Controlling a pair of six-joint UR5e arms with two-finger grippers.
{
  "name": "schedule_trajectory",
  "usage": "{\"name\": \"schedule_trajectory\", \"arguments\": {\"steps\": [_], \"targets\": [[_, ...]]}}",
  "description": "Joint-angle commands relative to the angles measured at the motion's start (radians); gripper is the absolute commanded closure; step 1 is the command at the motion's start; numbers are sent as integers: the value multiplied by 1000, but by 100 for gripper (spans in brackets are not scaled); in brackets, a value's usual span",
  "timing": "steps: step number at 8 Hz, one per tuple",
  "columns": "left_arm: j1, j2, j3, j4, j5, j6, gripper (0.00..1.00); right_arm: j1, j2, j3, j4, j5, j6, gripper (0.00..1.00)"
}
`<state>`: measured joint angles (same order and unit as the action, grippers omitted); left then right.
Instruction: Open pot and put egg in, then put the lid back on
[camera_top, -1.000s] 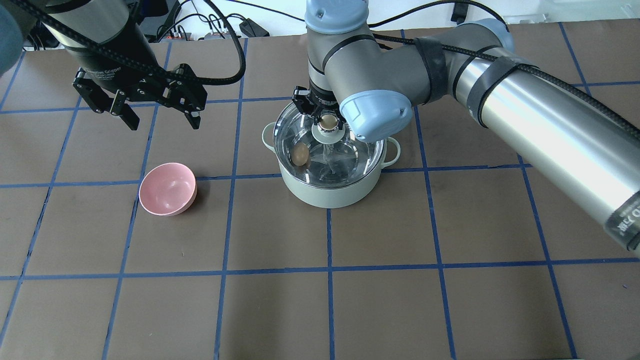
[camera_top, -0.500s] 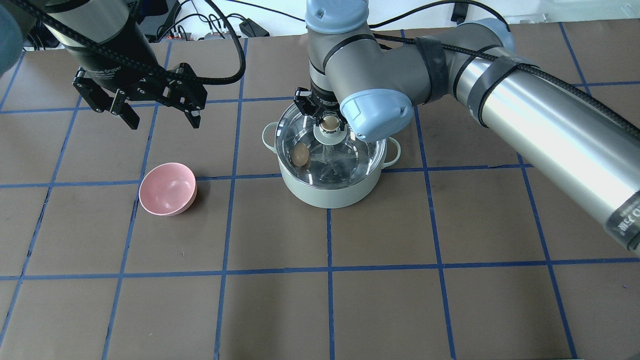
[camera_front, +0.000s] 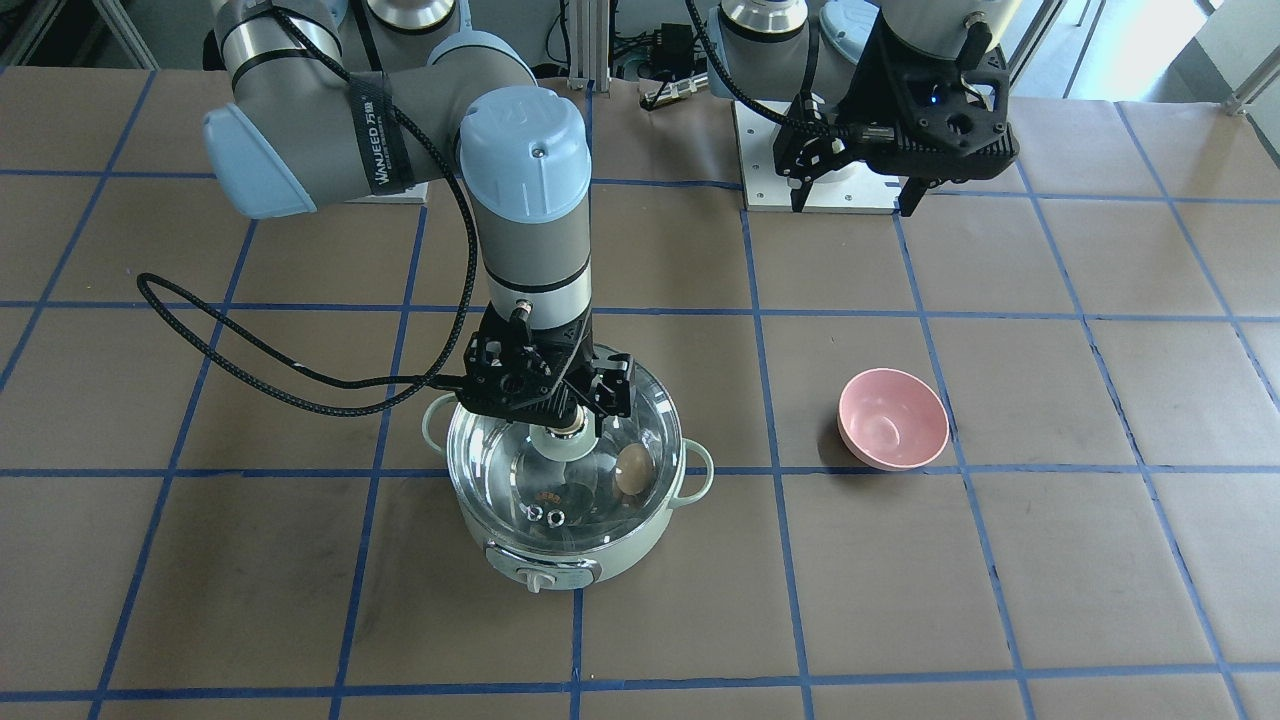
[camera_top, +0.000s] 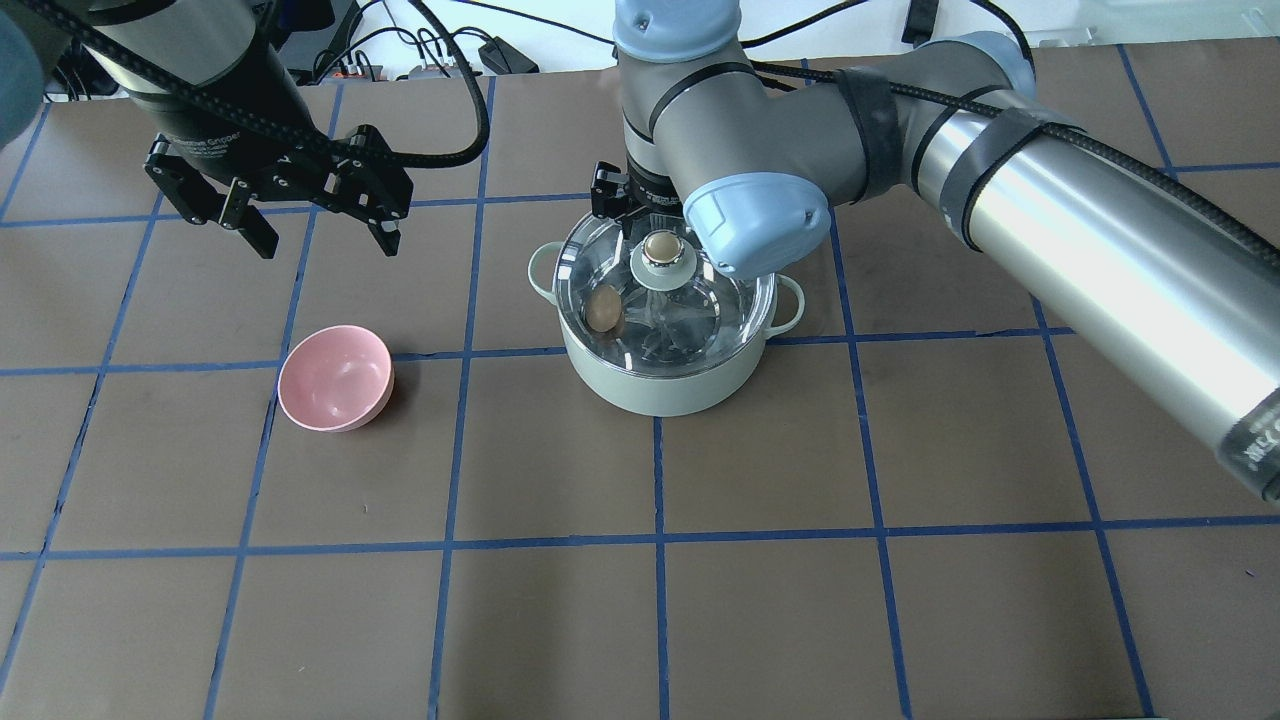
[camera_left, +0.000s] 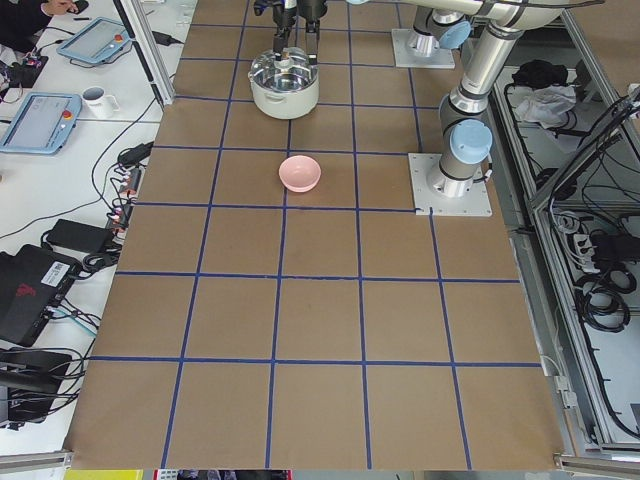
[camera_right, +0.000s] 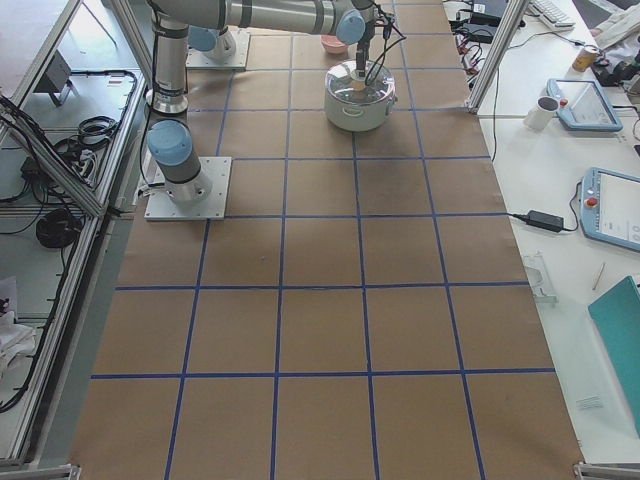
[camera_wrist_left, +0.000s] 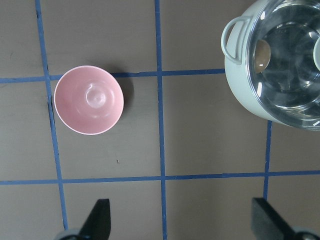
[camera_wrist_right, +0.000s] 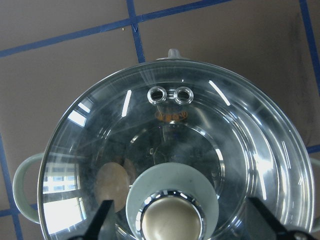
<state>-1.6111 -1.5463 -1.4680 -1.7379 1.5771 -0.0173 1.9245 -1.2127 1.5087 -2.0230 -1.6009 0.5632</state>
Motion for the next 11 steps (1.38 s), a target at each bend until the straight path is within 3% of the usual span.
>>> {"name": "schedule_trajectory", "arguments": {"steps": [1, 3, 5, 8, 11], "targets": [[0, 0, 0, 0, 1, 0, 0, -80, -52, -45, 50, 21, -150, 7], [0, 0, 0, 1, 1, -1, 0, -247, -181, -67, 227, 88, -404, 2], [-1, 0, 0, 5, 3, -1, 0, -353, -305, -64, 404, 88, -611, 0], [-1, 0, 0, 6, 3, -1, 0, -363, -405, -19, 428, 70, -715, 0], [-1, 0, 0, 5, 4, -1, 0, -374, -419, 25, 405, 75, -837, 0]]}}
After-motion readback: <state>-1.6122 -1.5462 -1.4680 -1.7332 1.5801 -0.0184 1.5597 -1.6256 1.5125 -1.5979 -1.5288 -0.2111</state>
